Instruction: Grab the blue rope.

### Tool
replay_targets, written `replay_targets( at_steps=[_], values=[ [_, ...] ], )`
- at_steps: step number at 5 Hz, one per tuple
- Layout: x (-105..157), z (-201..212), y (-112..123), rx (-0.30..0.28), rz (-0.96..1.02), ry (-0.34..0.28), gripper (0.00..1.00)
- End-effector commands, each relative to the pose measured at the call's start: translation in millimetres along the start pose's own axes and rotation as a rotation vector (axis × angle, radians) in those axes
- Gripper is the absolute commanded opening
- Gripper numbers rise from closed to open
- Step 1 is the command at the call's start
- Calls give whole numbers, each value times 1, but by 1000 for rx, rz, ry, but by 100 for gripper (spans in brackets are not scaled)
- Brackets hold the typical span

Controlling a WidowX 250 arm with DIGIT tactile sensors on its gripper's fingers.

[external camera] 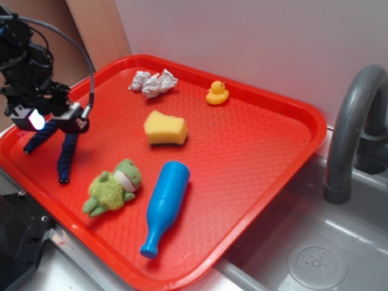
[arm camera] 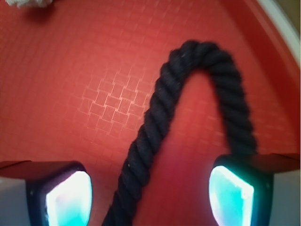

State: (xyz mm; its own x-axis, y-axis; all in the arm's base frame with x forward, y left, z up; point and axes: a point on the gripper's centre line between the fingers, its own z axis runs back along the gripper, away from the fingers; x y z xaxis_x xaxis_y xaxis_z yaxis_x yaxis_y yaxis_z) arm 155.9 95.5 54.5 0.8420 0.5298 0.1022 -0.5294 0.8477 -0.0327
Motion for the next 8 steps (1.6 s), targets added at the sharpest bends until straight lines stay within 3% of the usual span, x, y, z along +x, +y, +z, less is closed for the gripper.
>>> replay_targets(
  at_steps=[1,2,4,6,8],
  values=[
    [-8,-18,14,-16,-20,34,100],
    [-12,-26,12,-36,-22,-3,0],
    [-17,-25,8,-32,-57,-51,0],
    [-22,-27,-10,-59,-208,-51,0],
    [14,40,-64,-10,-378,-127,0]
  ],
)
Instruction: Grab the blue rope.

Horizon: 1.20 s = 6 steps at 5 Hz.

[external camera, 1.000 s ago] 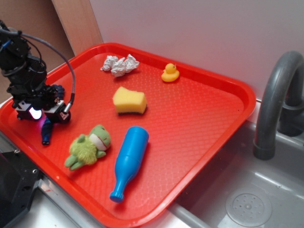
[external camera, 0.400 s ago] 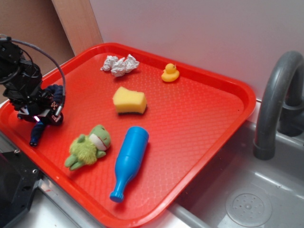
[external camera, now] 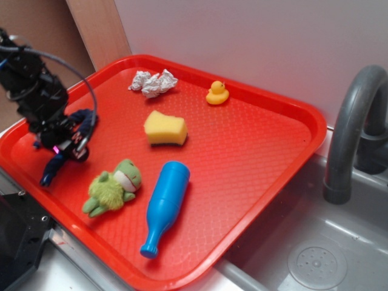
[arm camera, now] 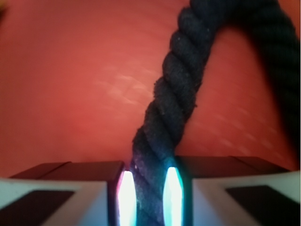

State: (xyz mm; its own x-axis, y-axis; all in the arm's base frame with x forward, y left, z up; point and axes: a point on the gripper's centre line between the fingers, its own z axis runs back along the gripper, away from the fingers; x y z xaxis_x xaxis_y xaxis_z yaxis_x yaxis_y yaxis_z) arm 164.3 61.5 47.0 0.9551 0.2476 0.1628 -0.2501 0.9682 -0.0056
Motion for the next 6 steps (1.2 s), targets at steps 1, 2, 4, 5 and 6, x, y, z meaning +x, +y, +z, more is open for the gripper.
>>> replay_targets(
  at_steps=[1,2,4,5,6],
  values=[
    [55,89,-39,14,-66,-84,0],
    [65,128,-43,-5,-72,-56,0],
    [66,189,-50,-40,-110,-38,0],
    [62,200,-60,4,-211,-17,0],
    [59,195,-65,15,-292,-27,0]
  ],
)
